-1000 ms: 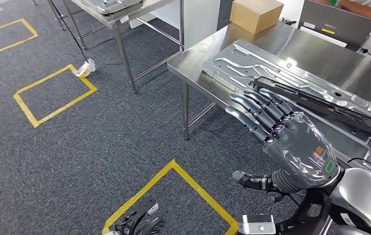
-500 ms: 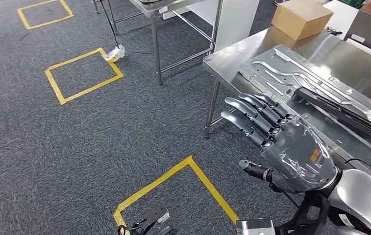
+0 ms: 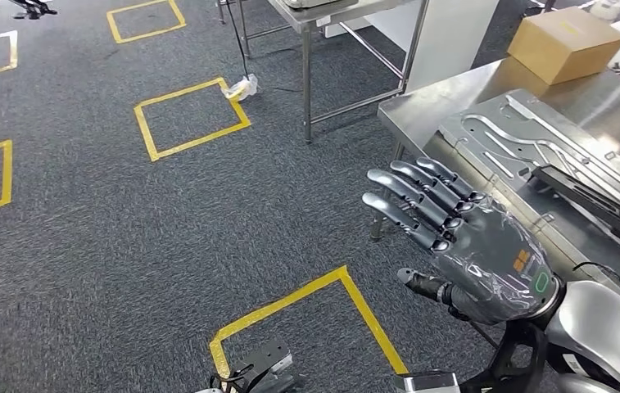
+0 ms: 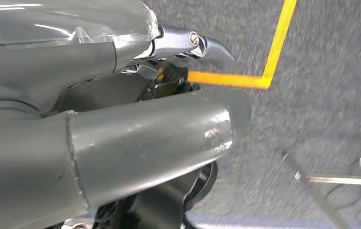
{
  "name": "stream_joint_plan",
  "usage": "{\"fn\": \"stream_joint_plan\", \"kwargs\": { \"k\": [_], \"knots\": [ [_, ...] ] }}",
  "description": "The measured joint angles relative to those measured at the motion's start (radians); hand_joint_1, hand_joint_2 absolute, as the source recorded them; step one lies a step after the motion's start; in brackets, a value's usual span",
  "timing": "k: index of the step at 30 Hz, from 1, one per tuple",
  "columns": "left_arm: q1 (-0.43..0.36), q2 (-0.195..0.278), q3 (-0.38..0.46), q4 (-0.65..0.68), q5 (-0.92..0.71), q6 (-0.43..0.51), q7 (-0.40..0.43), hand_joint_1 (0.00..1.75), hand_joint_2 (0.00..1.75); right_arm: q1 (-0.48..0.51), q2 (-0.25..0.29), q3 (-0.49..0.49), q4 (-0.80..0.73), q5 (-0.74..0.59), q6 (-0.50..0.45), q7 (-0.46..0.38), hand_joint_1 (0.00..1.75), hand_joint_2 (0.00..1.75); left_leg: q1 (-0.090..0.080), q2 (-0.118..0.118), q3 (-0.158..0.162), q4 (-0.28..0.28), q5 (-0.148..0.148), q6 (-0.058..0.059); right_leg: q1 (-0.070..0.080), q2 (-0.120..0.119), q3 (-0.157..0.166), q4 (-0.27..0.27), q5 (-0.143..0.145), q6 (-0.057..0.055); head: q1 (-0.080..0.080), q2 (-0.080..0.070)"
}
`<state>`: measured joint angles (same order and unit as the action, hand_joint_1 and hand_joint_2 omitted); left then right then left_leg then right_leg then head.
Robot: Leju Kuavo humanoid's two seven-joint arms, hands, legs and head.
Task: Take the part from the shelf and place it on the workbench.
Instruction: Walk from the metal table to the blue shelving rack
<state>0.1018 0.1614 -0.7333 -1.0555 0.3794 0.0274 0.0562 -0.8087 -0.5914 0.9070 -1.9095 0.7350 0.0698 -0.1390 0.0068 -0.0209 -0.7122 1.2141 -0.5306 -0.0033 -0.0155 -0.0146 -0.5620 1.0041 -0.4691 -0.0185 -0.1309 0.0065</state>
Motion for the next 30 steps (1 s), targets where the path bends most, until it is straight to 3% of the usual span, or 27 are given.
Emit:
{"fn": "stream_joint_plan", "kwargs": {
  "k": [1, 2, 3, 5, 7, 8, 10, 11, 13, 15, 16, 17, 18, 19, 20, 22, 24, 25, 26, 28, 30],
  "knots": [
    [-0.005, 0.000, -0.003, 0.002, -0.002, 0.004, -0.001, 0.00, 0.00, 0.000, 0.000, 0.002, 0.003, 0.000, 0.000, 0.000, 0.00, 1.75, 0.002, 0.008, -0.028, 0.057, -0.020, -0.003, 0.002, -0.013, 0.000, 0.000, -0.001, -0.001, 0.000, 0.000],
    [-0.009, 0.000, -0.007, 0.004, -0.004, 0.008, -0.003, 0.00, 0.00, 0.000, 0.000, 0.004, 0.007, 0.000, 0.000, -0.001, 0.00, 1.75, 0.004, 0.012, -0.041, 0.084, -0.022, -0.006, 0.003, -0.026, 0.000, 0.000, -0.001, -0.001, 0.000, 0.000],
    [-0.013, 0.000, -0.010, 0.007, -0.008, 0.013, -0.005, 0.00, 0.00, -0.001, 0.000, 0.005, 0.010, -0.001, 0.000, -0.002, 0.00, 1.75, 0.005, 0.015, -0.033, 0.069, -0.005, -0.007, 0.003, -0.039, 0.000, 0.001, -0.002, 0.000, 0.000, 0.000],
    [-0.019, -0.001, -0.014, 0.011, -0.019, 0.018, -0.012, 0.00, 0.00, -0.005, 0.000, 0.006, 0.016, -0.001, 0.000, -0.005, 0.00, 1.75, 0.004, 0.041, 0.036, -0.059, 0.059, -0.002, 0.004, -0.061, 0.003, 0.003, -0.006, 0.004, 0.000, 0.000],
    [-0.029, -0.002, -0.018, 0.014, -0.030, 0.021, -0.017, 0.00, 0.00, -0.013, 0.001, 0.007, 0.021, -0.002, 0.001, -0.007, 0.00, 1.75, -0.004, 0.073, 0.096, -0.173, 0.093, 0.009, 0.009, -0.079, 0.004, 0.007, -0.012, 0.012, 0.000, 0.000],
    [-0.033, -0.003, -0.019, 0.016, -0.032, 0.022, -0.019, 0.00, 0.00, -0.017, 0.002, 0.008, 0.024, -0.003, 0.002, -0.007, 0.00, 1.75, -0.007, 0.080, 0.106, -0.196, 0.096, 0.015, 0.012, -0.087, 0.004, 0.009, -0.014, 0.017, 0.001, 0.000],
    [-0.037, -0.004, -0.021, 0.020, -0.035, 0.024, -0.020, 0.00, 0.00, -0.023, 0.006, 0.009, 0.029, -0.004, 0.002, -0.007, 0.00, 1.75, -0.011, 0.060, 0.103, -0.202, 0.098, 0.025, 0.013, -0.105, 0.006, 0.008, -0.015, 0.027, 0.001, 0.000],
    [-0.037, -0.004, -0.022, 0.021, -0.036, 0.025, -0.020, 0.00, 0.00, -0.025, 0.008, 0.010, 0.031, -0.004, 0.002, -0.007, 0.00, 1.75, -0.010, 0.050, 0.104, -0.206, 0.101, 0.031, 0.010, -0.103, 0.006, 0.011, -0.020, 0.032, 0.001, 0.000],
    [-0.040, -0.005, -0.023, 0.024, -0.038, 0.028, -0.024, 0.00, 0.00, -0.028, 0.009, 0.010, 0.035, -0.004, 0.000, -0.007, 0.00, 1.75, -0.006, 0.031, 0.107, -0.215, 0.108, 0.043, 0.004, -0.060, -0.013, 0.062, -0.057, 0.042, 0.002, 0.000],
    [-0.040, -0.007, -0.027, 0.026, -0.040, 0.032, -0.031, 0.00, 0.00, -0.022, 0.008, 0.011, 0.039, -0.001, -0.004, -0.007, 0.00, 1.75, -0.003, 0.010, 0.107, -0.216, 0.111, 0.048, 0.000, -0.004, -0.075, 0.190, -0.123, 0.047, 0.003, 0.000],
    [-0.039, -0.007, -0.029, 0.027, -0.040, 0.035, -0.034, 0.00, 0.00, -0.016, 0.007, 0.012, 0.042, 0.003, -0.009, -0.006, 0.00, 1.75, -0.004, -0.002, 0.107, -0.216, 0.111, 0.048, 0.000, 0.007, -0.108, 0.255, -0.145, 0.048, 0.003, 0.000],
    [-0.035, -0.007, -0.031, 0.027, -0.038, 0.038, -0.036, 0.00, 0.00, -0.009, 0.006, 0.013, 0.045, 0.008, -0.015, -0.006, 0.00, 1.75, -0.004, -0.014, 0.107, -0.215, 0.111, 0.048, 0.000, 0.011, -0.132, 0.294, -0.150, 0.049, 0.003, 0.000],
    [-0.033, -0.009, -0.033, 0.028, -0.035, 0.040, -0.034, 0.00, 0.00, -0.002, 0.004, 0.013, 0.047, 0.014, -0.024, -0.005, 0.00, 1.75, -0.005, -0.027, 0.107, -0.213, 0.111, 0.048, 0.000, 0.013, -0.137, 0.293, -0.133, 0.048, 0.003, 0.000],
    [-0.033, -0.014, -0.034, 0.030, -0.028, 0.042, -0.026, 0.00, 0.00, 0.006, -0.002, 0.013, 0.049, 0.019, -0.037, -0.006, 0.00, 1.75, -0.005, -0.041, 0.107, -0.210, 0.110, 0.047, -0.001, 0.017, -0.121, 0.249, -0.097, 0.047, 0.003, 0.000],
    [-0.037, -0.024, -0.035, 0.033, -0.020, 0.043, -0.014, 0.00, 0.00, 0.014, -0.011, 0.012, 0.051, 0.024, -0.052, -0.010, 0.00, 1.75, -0.004, -0.055, 0.106, -0.207, 0.109, 0.046, -0.002, 0.029, -0.091, 0.177, -0.055, 0.045, 0.003, 0.000],
    [-0.055, -0.054, -0.035, 0.046, -0.005, 0.043, 0.013, 0.00, 0.00, 0.032, -0.038, 0.007, 0.054, 0.029, -0.083, -0.022, 0.00, 1.75, -0.005, -0.084, 0.100, -0.199, 0.108, 0.041, -0.005, 0.064, -0.040, 0.057, -0.004, 0.042, 0.003, 0.000],
    [-0.071, -0.083, -0.035, 0.061, 0.005, 0.042, 0.028, 0.00, 0.00, 0.050, -0.061, 0.000, 0.058, 0.032, -0.101, -0.033, 0.00, 1.75, -0.003, -0.105, 0.092, -0.197, 0.110, 0.031, -0.002, 0.075, -0.029, 0.027, -0.001, 0.037, 0.003, 0.000],
    [-0.074, -0.093, -0.035, 0.068, 0.007, 0.041, 0.032, 0.00, 0.00, 0.057, -0.067, -0.004, 0.060, 0.033, -0.106, -0.036, 0.00, 1.75, -0.002, -0.114, 0.088, -0.199, 0.111, 0.025, -0.002, 0.065, -0.028, 0.024, 0.002, 0.033, 0.003, 0.000],
    [-0.075, -0.100, -0.035, 0.073, 0.009, 0.039, 0.034, 0.00, 0.00, 0.063, -0.071, -0.009, 0.062, 0.035, -0.110, -0.038, 0.00, 1.75, -0.002, -0.107, 0.086, -0.196, 0.110, 0.020, -0.002, 0.056, -0.025, 0.020, 0.004, 0.027, 0.003, 0.000],
    [-0.076, -0.108, -0.034, 0.080, 0.012, 0.033, 0.037, 0.00, 0.00, 0.076, -0.079, -0.021, 0.064, 0.040, -0.115, -0.040, 0.00, 1.75, -0.005, -0.059, 0.066, -0.153, 0.081, 0.013, -0.005, 0.034, -0.018, 0.010, 0.009, 0.012, 0.002, 0.000],
    [-0.081, -0.115, -0.032, 0.084, 0.013, 0.029, 0.039, 0.00, 0.00, 0.089, -0.089, -0.030, 0.065, 0.044, -0.118, -0.041, 0.00, 1.75, -0.004, -0.006, 0.011, -0.036, 0.017, 0.008, -0.001, 0.009, -0.016, 0.008, 0.007, 0.003, 0.001, 0.000]
  ]
}}
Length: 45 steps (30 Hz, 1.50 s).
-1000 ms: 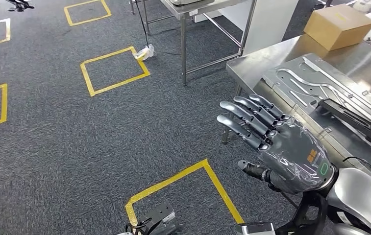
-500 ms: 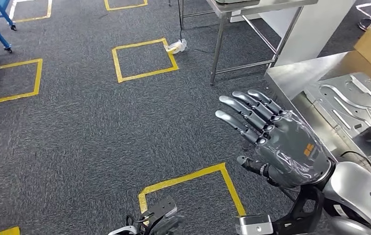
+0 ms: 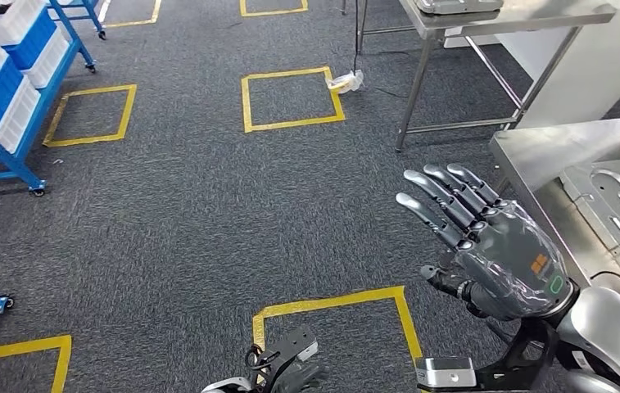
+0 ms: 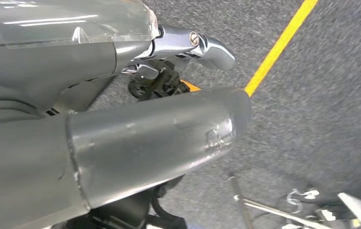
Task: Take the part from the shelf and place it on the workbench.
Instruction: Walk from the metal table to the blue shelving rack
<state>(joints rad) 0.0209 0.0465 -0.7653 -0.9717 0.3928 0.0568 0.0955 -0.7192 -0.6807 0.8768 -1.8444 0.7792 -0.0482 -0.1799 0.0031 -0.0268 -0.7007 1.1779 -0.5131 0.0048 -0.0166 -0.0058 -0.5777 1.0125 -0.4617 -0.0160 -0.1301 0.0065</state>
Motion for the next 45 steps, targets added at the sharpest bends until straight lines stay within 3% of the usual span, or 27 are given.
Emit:
{"fn": "stream_joint_plan", "kwargs": {
  "k": [2, 3, 5, 6, 8, 9, 11, 13, 15, 16, 17, 18, 20, 22, 24, 26, 27, 29, 31, 33, 34, 35, 38, 39, 41, 43, 45],
  "knots": [
    [0.003, -0.003, 0.001, 0.003, 0.001, 0.001, 0.001, 0.00, 0.00, 0.012, -0.007, -0.003, 0.002, 0.008, 0.001, 0.002, 0.00, 1.75, 0.004, 0.014, -0.052, 0.109, -0.041, -0.005, 0.004, -0.027, 0.000, 0.001, -0.002, -0.003, 0.000, 0.000],
    [0.011, 0.000, 0.002, 0.003, 0.001, 0.005, -0.004, 0.00, 0.00, 0.016, -0.008, -0.003, 0.002, 0.014, 0.004, 0.007, 0.00, 1.75, 0.005, 0.017, -0.055, 0.118, -0.036, -0.007, 0.005, -0.040, 0.000, 0.002, -0.004, -0.003, 0.000, 0.000],
    [0.040, 0.016, 0.004, -0.004, 0.004, 0.016, -0.028, 0.00, 0.00, 0.019, -0.007, -0.003, 0.002, 0.029, 0.012, 0.023, 0.00, 1.75, 0.005, 0.036, 0.001, 0.020, 0.019, -0.004, 0.006, -0.062, 0.004, 0.006, -0.010, -0.001, 0.000, 0.000],
    [0.055, 0.028, 0.005, -0.009, 0.006, 0.020, -0.040, 0.00, 0.00, 0.019, -0.007, -0.003, 0.002, 0.034, 0.015, 0.032, 0.00, 1.75, 0.000, 0.063, 0.041, -0.053, 0.044, 0.000, 0.007, -0.072, 0.006, 0.008, -0.014, 0.003, 0.000, 0.000],
    [0.077, 0.049, 0.005, -0.020, 0.015, 0.029, -0.051, 0.00, 0.00, 0.023, -0.009, -0.004, 0.002, 0.037, 0.014, 0.041, 0.00, 1.75, -0.008, 0.097, 0.091, -0.145, 0.068, 0.011, 0.011, -0.091, 0.010, 0.012, -0.021, 0.012, 0.000, 0.000],
    [0.084, 0.057, 0.005, -0.025, 0.020, 0.035, -0.052, 0.00, 0.00, 0.028, -0.012, -0.004, 0.002, 0.038, 0.013, 0.044, 0.00, 1.75, -0.012, 0.099, 0.096, -0.157, 0.067, 0.015, 0.013, -0.102, 0.011, 0.012, -0.023, 0.017, 0.000, 0.000],
    [0.097, 0.067, 0.005, -0.035, 0.035, 0.049, -0.050, 0.00, 0.00, 0.039, -0.017, -0.008, 0.002, 0.037, 0.009, 0.047, 0.00, 1.75, -0.011, 0.069, 0.097, -0.163, 0.074, 0.023, 0.012, -0.121, 0.016, 0.012, -0.029, 0.027, 0.000, 0.000],
    [0.102, 0.072, 0.005, -0.042, 0.046, 0.059, -0.045, 0.00, 0.00, 0.046, -0.020, -0.017, 0.003, 0.037, 0.007, 0.049, 0.00, 1.75, -0.007, 0.045, 0.102, -0.175, 0.082, 0.034, 0.006, -0.088, 0.009, 0.041, -0.055, 0.036, 0.001, 0.000],
    [0.099, 0.073, 0.005, -0.044, 0.055, 0.062, -0.042, 0.00, 0.00, 0.056, -0.027, -0.023, 0.006, 0.038, 0.005, 0.050, 0.00, 1.75, -0.004, 0.022, 0.104, -0.180, 0.087, 0.041, 0.002, -0.023, -0.038, 0.147, -0.115, 0.042, 0.002, 0.000],
    [0.098, 0.074, 0.005, -0.045, 0.058, 0.063, -0.042, 0.00, 0.00, 0.063, -0.030, -0.025, 0.008, 0.038, 0.004, 0.050, 0.00, 1.75, -0.004, 0.010, 0.103, -0.180, 0.087, 0.042, 0.001, -0.005, -0.072, 0.215, -0.144, 0.044, 0.002, 0.000],
    [0.099, 0.074, 0.005, -0.045, 0.060, 0.064, -0.041, 0.00, 0.00, 0.070, -0.032, -0.025, 0.010, 0.038, 0.004, 0.051, 0.00, 1.75, -0.004, -0.004, 0.102, -0.178, 0.088, 0.042, 0.001, 0.002, -0.100, 0.267, -0.159, 0.046, 0.002, 0.000],
    [0.099, 0.074, 0.005, -0.045, 0.060, 0.066, -0.040, 0.00, 0.00, 0.074, -0.033, -0.025, 0.012, 0.038, 0.004, 0.051, 0.00, 1.75, -0.004, -0.017, 0.101, -0.176, 0.087, 0.042, 0.001, 0.005, -0.112, 0.286, -0.154, 0.047, 0.002, 0.000],
    [0.099, 0.075, 0.005, -0.045, 0.061, 0.069, -0.040, 0.00, 0.00, 0.080, -0.036, -0.026, 0.015, 0.039, 0.002, 0.051, 0.00, 1.75, -0.003, -0.044, 0.101, -0.168, 0.085, 0.038, -0.002, 0.013, -0.080, 0.207, -0.090, 0.047, 0.002, 0.000],
    [0.100, 0.076, 0.004, -0.049, 0.064, 0.072, -0.039, 0.00, 0.00, 0.091, -0.046, -0.033, 0.016, 0.042, -0.004, 0.051, 0.00, 1.75, -0.002, -0.070, 0.097, -0.158, 0.082, 0.031, -0.007, 0.053, -0.022, 0.079, -0.035, 0.045, 0.002, 0.000],
    [0.102, 0.080, 0.001, -0.053, 0.071, 0.075, -0.039, 0.00, 0.00, 0.109, -0.059, -0.045, 0.017, 0.048, -0.012, 0.051, 0.00, 1.75, -0.001, -0.092, 0.087, -0.154, 0.083, 0.021, -0.007, 0.076, 0.000, 0.028, -0.025, 0.041, 0.002, 0.000],
    [0.105, 0.084, -0.004, -0.056, 0.078, 0.076, -0.038, 0.00, 0.00, 0.122, -0.066, -0.056, 0.019, 0.054, -0.020, 0.048, 0.00, 1.75, 0.001, -0.112, 0.079, -0.156, 0.089, 0.009, -0.004, 0.057, 0.000, 0.024, -0.021, 0.032, 0.001, 0.000],
    [0.106, 0.086, -0.007, -0.056, 0.079, 0.076, -0.038, 0.00, 0.00, 0.126, -0.067, -0.060, 0.021, 0.057, -0.023, 0.045, 0.00, 1.75, 0.000, -0.107, 0.075, -0.151, 0.086, 0.005, -0.005, 0.046, 0.002, 0.021, -0.018, 0.026, 0.001, 0.000],
    [0.105, 0.088, -0.010, -0.058, 0.081, 0.077, -0.038, 0.00, 0.00, 0.134, -0.067, -0.069, 0.023, 0.061, -0.027, 0.043, 0.00, 1.75, -0.003, -0.056, 0.046, -0.091, 0.047, 0.000, -0.006, 0.020, 0.004, 0.014, -0.014, 0.012, -0.001, 0.000],
    [0.104, 0.091, -0.012, -0.059, 0.081, 0.077, -0.038, 0.00, 0.00, 0.145, -0.068, -0.077, 0.024, 0.064, -0.027, 0.042, 0.00, 1.75, -0.002, 0.002, -0.017, 0.044, -0.023, -0.004, 0.000, -0.008, 0.003, 0.013, -0.014, 0.003, -0.002, 0.000],
    [0.105, 0.094, -0.014, -0.061, 0.082, 0.077, -0.038, 0.00, 0.00, 0.156, -0.069, -0.080, 0.025, 0.066, -0.027, 0.042, 0.00, 1.75, 0.000, 0.018, -0.058, 0.138, -0.052, -0.006, 0.004, -0.037, 0.003, 0.013, -0.016, 0.002, -0.002, 0.000],
    [0.107, 0.096, -0.015, -0.062, 0.082, 0.078, -0.038, 0.00, 0.00, 0.159, -0.070, -0.081, 0.025, 0.067, -0.027, 0.042, 0.00, 1.75, 0.000, 0.020, -0.051, 0.129, -0.039, -0.006, 0.005, -0.050, 0.003, 0.013, -0.016, 0.001, -0.002, 0.000],
    [0.108, 0.098, -0.017, -0.063, 0.082, 0.078, -0.038, 0.00, 0.00, 0.162, -0.070, -0.083, 0.025, 0.068, -0.027, 0.043, 0.00, 1.75, 0.000, 0.027, -0.022, 0.078, -0.010, -0.004, 0.006, -0.062, 0.005, 0.013, -0.017, 0.002, -0.002, 0.000],
    [0.106, 0.103, -0.020, -0.068, 0.086, 0.082, -0.036, 0.00, 0.00, 0.164, -0.071, -0.093, 0.025, 0.071, -0.026, 0.047, 0.00, 1.75, -0.011, 0.079, 0.091, -0.124, 0.059, 0.010, 0.011, -0.095, 0.010, 0.015, -0.023, 0.010, -0.002, 0.000],
    [0.104, 0.103, -0.021, -0.070, 0.089, 0.083, -0.035, 0.00, 0.00, 0.165, -0.071, -0.095, 0.026, 0.072, -0.025, 0.048, 0.00, 1.75, -0.015, 0.088, 0.105, -0.152, 0.063, 0.015, 0.013, -0.104, 0.011, 0.015, -0.024, 0.014, -0.001, 0.000],
    [0.102, 0.104, -0.025, -0.072, 0.092, 0.086, -0.032, 0.00, 0.00, 0.166, -0.071, -0.098, 0.029, 0.073, -0.024, 0.050, 0.00, 1.75, -0.018, 0.069, 0.104, -0.161, 0.065, 0.023, 0.013, -0.124, 0.014, 0.014, -0.026, 0.024, -0.001, 0.000],
    [0.102, 0.105, -0.029, -0.074, 0.092, 0.088, -0.029, 0.00, 0.00, 0.167, -0.072, -0.102, 0.031, 0.074, -0.024, 0.051, 0.00, 1.75, -0.015, 0.046, 0.108, -0.171, 0.073, 0.034, 0.006, -0.096, 0.011, 0.032, -0.043, 0.036, -0.001, 0.000],
    [0.098, 0.107, -0.032, -0.078, 0.092, 0.089, -0.027, 0.00, 0.00, 0.170, -0.076, -0.107, 0.034, 0.075, -0.025, 0.050, 0.00, 1.75, -0.010, 0.027, 0.111, -0.179, 0.080, 0.044, 0.000, -0.030, -0.026, 0.116, -0.094, 0.045, 0.000, 0.000]
  ]
}}
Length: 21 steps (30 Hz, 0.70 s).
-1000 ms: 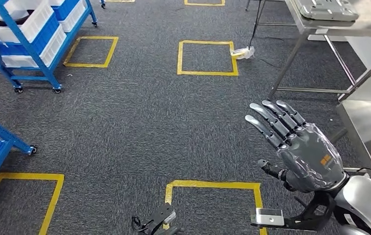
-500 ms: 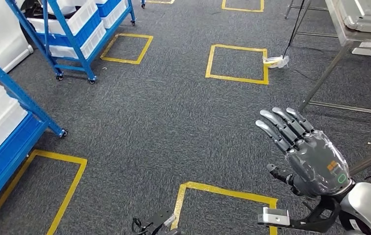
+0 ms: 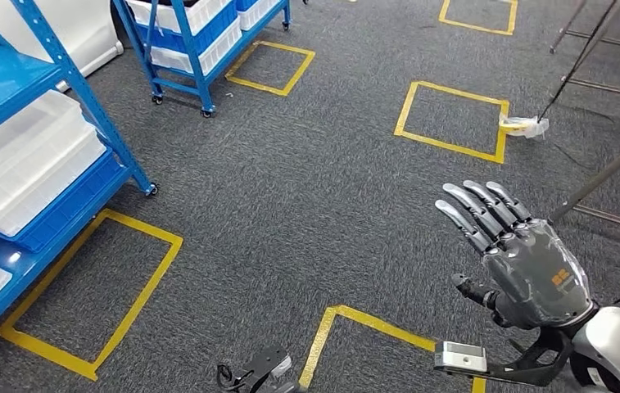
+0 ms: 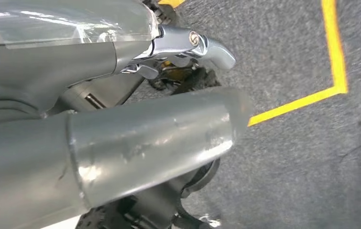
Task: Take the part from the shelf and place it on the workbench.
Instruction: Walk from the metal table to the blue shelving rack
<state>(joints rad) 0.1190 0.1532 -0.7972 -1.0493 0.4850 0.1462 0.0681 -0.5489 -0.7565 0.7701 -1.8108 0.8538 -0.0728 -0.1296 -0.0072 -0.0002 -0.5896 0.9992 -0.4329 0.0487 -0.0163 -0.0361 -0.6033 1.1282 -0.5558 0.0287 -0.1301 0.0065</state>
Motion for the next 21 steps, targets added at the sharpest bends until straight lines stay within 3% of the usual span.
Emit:
{"fn": "stream_joint_plan", "kwargs": {
  "k": [2, 3, 4, 6, 8, 10, 11, 12, 14, 16, 18, 19, 20, 21],
  "knots": [
    [-0.001, 0.001, -0.003, -0.003, 0.001, 0.001, 0.001, 0.00, 0.00, 0.009, -0.007, -0.002, 0.002, -0.001, -0.001, -0.004, 0.00, 1.75, 0.001, -0.023, -0.001, 0.001, 0.001, 0.003, 0.000, 0.031, -0.065, 0.130, -0.055, 0.005, 0.001, 0.000],
    [0.000, 0.002, -0.005, -0.005, 0.001, 0.001, 0.002, 0.00, 0.00, 0.014, -0.009, -0.002, 0.004, -0.001, -0.001, -0.006, 0.00, 1.75, 0.000, -0.036, -0.002, 0.003, 0.001, 0.003, 0.000, 0.034, -0.088, 0.170, -0.061, 0.006, 0.001, 0.000],
    [0.001, 0.004, -0.006, -0.007, 0.002, 0.001, 0.002, 0.00, 0.00, 0.018, -0.010, -0.002, 0.005, -0.002, -0.001, -0.007, 0.00, 1.75, 0.000, -0.050, -0.002, 0.005, 0.001, 0.002, -0.001, 0.035, -0.095, 0.176, -0.048, 0.006, 0.001, 0.000],
    [0.000, 0.006, -0.008, -0.010, 0.002, 0.002, 0.003, 0.00, 0.00, 0.019, -0.010, -0.007, 0.006, -0.004, 0.001, -0.009, 0.00, 1.75, 0.001, -0.077, -0.002, 0.013, -0.002, -0.001, -0.004, 0.049, -0.052, 0.071, 0.025, 0.004, 0.001, 0.000],
    [-0.005, 0.006, -0.011, -0.013, 0.001, 0.002, 0.003, 0.00, 0.00, 0.016, -0.010, -0.013, 0.006, -0.006, 0.006, -0.010, 0.00, 1.75, 0.002, -0.103, -0.008, 0.021, -0.004, -0.009, -0.010, 0.096, -0.001, -0.048, 0.073, 0.001, 0.001, 0.000],
    [-0.009, 0.006, -0.014, -0.014, 0.001, 0.002, 0.004, 0.00, 0.00, 0.013, -0.011, -0.015, 0.008, -0.008, 0.013, -0.011, 0.00, 1.75, 0.004, -0.125, -0.020, 0.025, -0.001, -0.020, -0.008, 0.119, 0.011, -0.083, 0.077, -0.004, 0.001, 0.000],
    [-0.011, 0.007, -0.017, -0.014, 0.000, 0.002, 0.005, 0.00, 0.00, 0.011, -0.011, -0.016, 0.008, -0.009, 0.015, -0.012, 0.00, 1.75, 0.005, -0.137, -0.024, 0.025, 0.003, -0.026, -0.006, 0.108, 0.011, -0.085, 0.081, -0.007, 0.000, 0.000],
    [-0.010, 0.008, -0.020, -0.014, 0.000, 0.001, 0.005, 0.00, 0.00, 0.009, -0.011, -0.017, 0.008, -0.010, 0.016, -0.012, 0.00, 1.75, 0.006, -0.137, -0.028, 0.026, 0.002, -0.031, -0.007, 0.094, 0.012, -0.088, 0.083, -0.013, 0.000, 0.000],
    [-0.010, 0.010, -0.024, -0.017, 0.000, 0.001, 0.006, 0.00, 0.00, 0.008, -0.012, -0.020, 0.007, -0.012, 0.015, -0.014, 0.00, 1.75, 0.004, -0.092, -0.046, 0.060, -0.021, -0.040, -0.009, 0.067, 0.017, -0.096, 0.087, -0.027, -0.001, 0.000],
    [-0.015, 0.011, -0.026, -0.020, 0.000, 0.000, 0.007, 0.00, 0.00, 0.008, -0.014, -0.023, 0.007, -0.013, 0.015, -0.017, 0.00, 1.75, 0.003, -0.029, -0.098, 0.172, -0.084, -0.047, -0.005, 0.038, 0.020, -0.100, 0.087, -0.037, -0.003, 0.000],
    [-0.020, 0.011, -0.029, -0.021, 0.000, 0.000, 0.009, 0.00, 0.00, 0.010, -0.016, -0.024, 0.008, -0.013, 0.014, -0.021, 0.00, 1.75, 0.008, -0.010, -0.156, 0.296, -0.135, -0.051, -0.002, 0.007, 0.019, -0.100, 0.086, -0.040, -0.004, 0.000],
    [-0.021, 0.010, -0.030, -0.020, 0.000, -0.001, 0.010, 0.00, 0.00, 0.013, -0.016, -0.024, 0.008, -0.009, 0.012, -0.024, 0.00, 1.75, 0.010, -0.008, -0.164, 0.316, -0.136, -0.053, -0.001, -0.008, 0.019, -0.100, 0.085, -0.040, -0.003, 0.000],
    [-0.022, 0.009, -0.030, -0.019, -0.001, -0.001, 0.010, 0.00, 0.00, 0.017, -0.015, -0.024, 0.008, -0.005, 0.008, -0.026, 0.00, 1.75, 0.010, -0.005, -0.150, 0.294, -0.118, -0.053, -0.001, -0.022, 0.019, -0.099, 0.084, -0.039, -0.003, 0.000],
    [-0.022, 0.007, -0.030, -0.018, -0.001, -0.002, 0.010, 0.00, 0.00, 0.021, -0.015, -0.024, 0.008, 0.001, 0.003, -0.028, 0.00, 1.75, 0.011, 0.002, -0.117, 0.236, -0.087, -0.052, -0.001, -0.035, 0.021, -0.099, 0.083, -0.038, -0.003, 0.000]
  ]
}}
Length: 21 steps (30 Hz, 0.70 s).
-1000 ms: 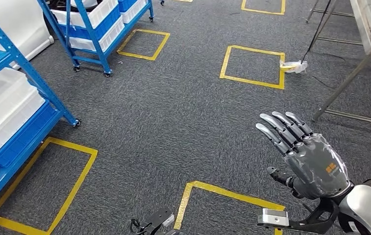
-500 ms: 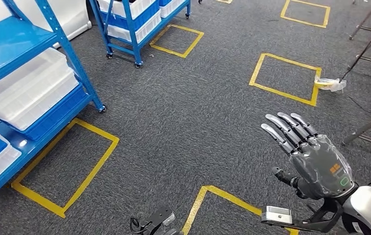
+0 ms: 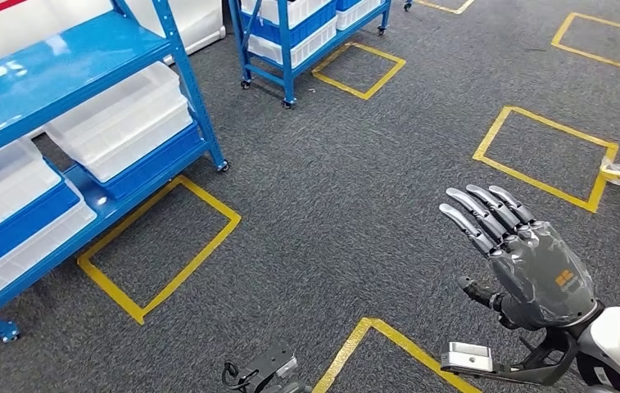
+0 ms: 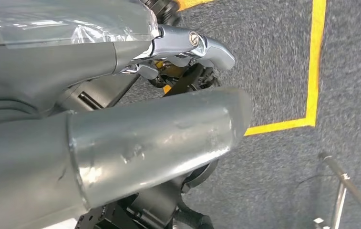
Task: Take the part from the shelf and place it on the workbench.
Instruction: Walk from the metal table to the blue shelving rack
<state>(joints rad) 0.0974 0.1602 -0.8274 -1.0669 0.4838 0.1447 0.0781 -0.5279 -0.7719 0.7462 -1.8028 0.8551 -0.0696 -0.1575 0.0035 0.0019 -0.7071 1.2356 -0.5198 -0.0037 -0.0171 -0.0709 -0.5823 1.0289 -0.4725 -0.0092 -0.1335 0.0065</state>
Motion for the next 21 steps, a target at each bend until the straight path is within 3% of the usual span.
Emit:
{"fn": "stream_joint_plan", "kwargs": {
  "k": [2, 4, 6, 7, 9, 10, 11, 12, 13, 14, 16, 17, 19, 21],
  "knots": [
    [-0.004, -0.006, 0.000, 0.003, 0.000, -0.004, 0.005, 0.00, 0.00, 0.007, -0.001, 0.000, 0.000, 0.010, -0.011, -0.001, 0.00, 1.75, -0.004, 0.041, 0.081, -0.143, 0.051, 0.006, 0.003, -0.021, 0.005, 0.001, -0.004, 0.006, 0.000, 0.000],
    [-0.016, -0.022, 0.000, 0.009, -0.002, -0.012, 0.033, 0.00, 0.00, 0.022, -0.009, -0.004, 0.000, 0.017, -0.031, -0.004, 0.00, 1.75, -0.010, 0.062, 0.116, -0.209, 0.064, 0.016, 0.008, -0.041, 0.009, 0.001, -0.008, 0.016, 0.001, 0.000],
    [-0.032, -0.050, 0.001, 0.019, -0.016, -0.019, 0.076, 0.00, 0.00, 0.048, -0.019, -0.012, 0.000, 0.026, -0.060, -0.014, 0.00, 1.75, -0.013, 0.038, 0.116, -0.216, 0.067, 0.028, 0.008, -0.062, 0.015, -0.002, -0.008, 0.028, 0.001, 0.000],
    [-0.038, -0.063, 0.001, 0.024, -0.025, -0.020, 0.091, 0.00, 0.00, 0.059, -0.021, -0.016, 0.000, 0.032, -0.071, -0.019, 0.00, 1.75, -0.012, 0.026, 0.118, -0.222, 0.071, 0.034, 0.005, -0.053, 0.018, 0.000, -0.013, 0.035, 0.002, 0.000],
    [-0.051, -0.088, 0.003, 0.036, -0.042, -0.027, 0.110, 0.00, 0.00, 0.076, -0.025, -0.024, 0.000, 0.044, -0.089, -0.024, 0.00, 1.75, -0.008, 0.007, 0.126, -0.234, 0.079, 0.047, -0.002, 0.005, -0.001, 0.052, -0.051, 0.044, 0.003, 0.000],
    [-0.056, -0.097, 0.004, 0.041, -0.047, -0.032, 0.112, 0.00, 0.00, 0.082, -0.027, -0.025, 0.001, 0.048, -0.093, -0.025, 0.00, 1.75, -0.007, -0.003, 0.127, -0.236, 0.081, 0.050, -0.005, 0.040, -0.028, 0.110, -0.082, 0.047, 0.004, 0.000],
    [-0.061, -0.105, 0.005, 0.047, -0.051, -0.037, 0.114, 0.00, 0.00, 0.089, -0.029, -0.026, 0.002, 0.051, -0.094, -0.025, 0.00, 1.75, -0.007, -0.013, 0.126, -0.236, 0.082, 0.052, -0.005, 0.060, -0.063, 0.179, -0.113, 0.048, 0.004, 0.000],
    [-0.064, -0.111, 0.006, 0.052, -0.054, -0.041, 0.115, 0.00, 0.00, 0.095, -0.030, -0.026, 0.003, 0.052, -0.094, -0.025, 0.00, 1.75, -0.008, -0.026, 0.126, -0.234, 0.082, 0.053, -0.005, 0.067, -0.095, 0.238, -0.132, 0.049, 0.005, 0.000],
    [-0.065, -0.116, 0.007, 0.057, -0.055, -0.044, 0.116, 0.00, 0.00, 0.099, -0.031, -0.026, 0.004, 0.053, -0.093, -0.025, 0.00, 1.75, -0.009, -0.038, 0.125, -0.233, 0.082, 0.053, -0.005, 0.070, -0.116, 0.271, -0.133, 0.049, 0.005, 0.000],
    [-0.066, -0.119, 0.009, 0.062, -0.056, -0.046, 0.116, 0.00, 0.00, 0.102, -0.031, -0.026, 0.004, 0.053, -0.093, -0.025, 0.00, 1.75, -0.010, -0.052, 0.125, -0.230, 0.081, 0.053, -0.005, 0.071, -0.117, 0.263, -0.113, 0.048, 0.005, 0.000],
    [-0.068, -0.125, 0.010, 0.069, -0.057, -0.049, 0.117, 0.00, 0.00, 0.103, -0.033, -0.029, 0.005, 0.053, -0.093, -0.024, 0.00, 1.75, -0.009, -0.078, 0.125, -0.223, 0.078, 0.051, -0.006, 0.089, -0.071, 0.145, -0.036, 0.043, 0.005, 0.000],
    [-0.070, -0.127, 0.012, 0.071, -0.060, -0.050, 0.117, 0.00, 0.00, 0.104, -0.034, -0.030, 0.005, 0.053, -0.093, -0.024, 0.00, 1.75, -0.010, -0.091, 0.123, -0.219, 0.076, 0.048, -0.008, 0.113, -0.043, 0.080, -0.007, 0.040, 0.005, 0.000],
    [-0.073, -0.132, 0.015, 0.076, -0.069, -0.054, 0.118, 0.00, 0.00, 0.106, -0.039, -0.033, 0.006, 0.053, -0.093, -0.024, 0.00, 1.75, -0.007, -0.114, 0.113, -0.214, 0.077, 0.040, -0.007, 0.147, -0.016, 0.011, 0.012, 0.035, 0.005, 0.000],
    [-0.072, -0.134, 0.020, 0.080, -0.081, -0.060, 0.119, 0.00, 0.00, 0.107, -0.042, -0.035, 0.006, 0.053, -0.093, -0.024, 0.00, 1.75, -0.001, -0.137, 0.105, -0.215, 0.081, 0.027, -0.004, 0.137, -0.014, 0.006, 0.010, 0.030, 0.005, 0.000]
  ]
}}
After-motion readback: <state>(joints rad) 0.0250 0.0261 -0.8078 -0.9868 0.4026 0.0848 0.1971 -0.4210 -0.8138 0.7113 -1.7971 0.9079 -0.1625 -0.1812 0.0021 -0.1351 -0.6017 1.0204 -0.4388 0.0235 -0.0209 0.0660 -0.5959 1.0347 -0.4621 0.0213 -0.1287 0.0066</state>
